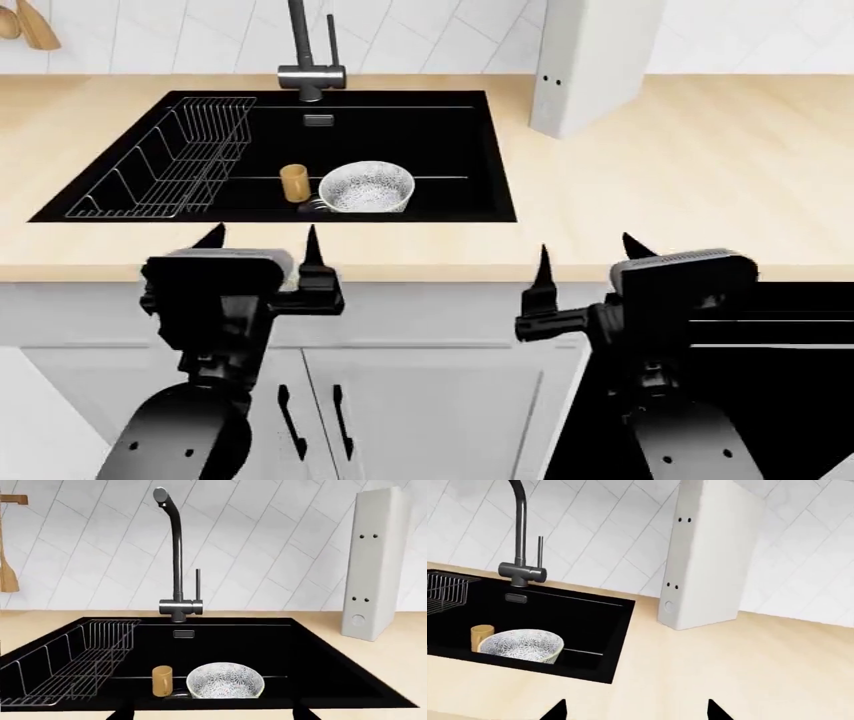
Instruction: Pick the cup and bowl from the sink and place them on the counter for drying.
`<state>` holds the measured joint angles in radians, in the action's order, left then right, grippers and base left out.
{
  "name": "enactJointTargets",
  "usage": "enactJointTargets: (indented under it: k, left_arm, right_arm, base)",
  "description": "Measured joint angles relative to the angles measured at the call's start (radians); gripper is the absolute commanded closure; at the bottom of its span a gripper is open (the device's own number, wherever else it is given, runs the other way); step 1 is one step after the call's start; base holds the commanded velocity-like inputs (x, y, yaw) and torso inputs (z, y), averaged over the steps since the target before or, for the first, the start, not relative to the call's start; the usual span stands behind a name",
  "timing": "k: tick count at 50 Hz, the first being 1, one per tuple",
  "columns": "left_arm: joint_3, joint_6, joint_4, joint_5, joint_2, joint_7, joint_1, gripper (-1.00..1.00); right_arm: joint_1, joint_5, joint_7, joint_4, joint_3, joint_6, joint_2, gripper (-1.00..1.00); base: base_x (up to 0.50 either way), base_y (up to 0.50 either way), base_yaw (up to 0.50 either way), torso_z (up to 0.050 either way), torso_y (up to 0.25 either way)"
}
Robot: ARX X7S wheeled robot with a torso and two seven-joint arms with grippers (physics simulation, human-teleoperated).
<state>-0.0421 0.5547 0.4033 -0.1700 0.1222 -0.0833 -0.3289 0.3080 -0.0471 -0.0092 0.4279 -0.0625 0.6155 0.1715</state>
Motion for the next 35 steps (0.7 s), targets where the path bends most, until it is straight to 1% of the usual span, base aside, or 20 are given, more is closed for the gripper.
enactJointTargets:
  k: [6, 14, 24, 32, 35]
  left_arm:
    - [0.026, 0.171, 0.049, -0.053, 0.024, 0.011, -0.139, -1.0]
    - [0.06, 0.32, 0.008, -0.096, 0.045, 0.014, -0.322, -1.0]
    - [0.041, 0.415, -0.074, -0.113, 0.079, 0.033, -0.504, -1.0]
    - [0.018, 0.454, -0.107, -0.118, 0.103, 0.046, -0.573, -1.0]
    - [0.013, 0.463, -0.113, -0.121, 0.111, 0.051, -0.588, -1.0]
  right_arm:
    - [0.146, -0.033, -0.045, 0.068, 0.011, 0.185, 0.038, -1.0]
    - [0.318, -0.069, -0.1, 0.097, 0.013, 0.362, 0.088, -1.0]
    - [0.47, -0.115, -0.153, 0.069, 0.029, 0.483, 0.109, -1.0]
    - [0.534, -0.146, -0.188, 0.05, 0.034, 0.542, 0.122, -1.0]
    - [0.542, -0.153, -0.198, 0.044, 0.03, 0.553, 0.129, -1.0]
  base:
    - [0.0, 0.0, 0.0, 0.0, 0.0]
    - [0.0, 0.0, 0.0, 0.0, 0.0]
    - [0.0, 0.0, 0.0, 0.0, 0.0]
    - [0.01, 0.0, 0.0, 0.0, 0.0]
    - [0.24, 0.0, 0.0, 0.0, 0.0]
